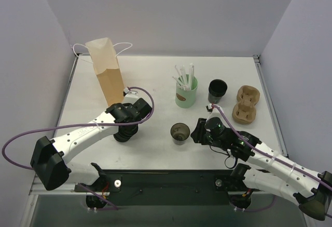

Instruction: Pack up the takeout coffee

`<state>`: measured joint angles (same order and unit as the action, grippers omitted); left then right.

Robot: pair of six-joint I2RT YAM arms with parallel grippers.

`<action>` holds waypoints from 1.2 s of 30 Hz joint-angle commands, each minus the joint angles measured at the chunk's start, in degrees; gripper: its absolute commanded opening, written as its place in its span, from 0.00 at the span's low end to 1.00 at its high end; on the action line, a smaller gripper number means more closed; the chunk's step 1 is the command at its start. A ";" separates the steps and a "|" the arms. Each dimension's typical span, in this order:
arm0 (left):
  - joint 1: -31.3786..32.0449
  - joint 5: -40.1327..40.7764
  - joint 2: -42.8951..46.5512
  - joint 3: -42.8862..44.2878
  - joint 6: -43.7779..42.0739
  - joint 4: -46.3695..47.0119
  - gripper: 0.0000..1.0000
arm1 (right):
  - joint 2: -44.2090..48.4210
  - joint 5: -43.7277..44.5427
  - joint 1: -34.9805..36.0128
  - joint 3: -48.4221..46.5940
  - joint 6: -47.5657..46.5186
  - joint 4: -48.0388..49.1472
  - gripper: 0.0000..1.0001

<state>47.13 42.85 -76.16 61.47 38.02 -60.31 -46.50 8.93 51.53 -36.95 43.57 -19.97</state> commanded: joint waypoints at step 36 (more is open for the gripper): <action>-0.55 -67.55 22.90 -9.88 13.65 47.12 0.00 | 14.67 -20.44 6.83 8.03 -25.11 49.13 0.48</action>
<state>47.03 -16.45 -54.43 52.62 45.08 -23.86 -34.85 -12.82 58.17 -30.48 24.91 17.17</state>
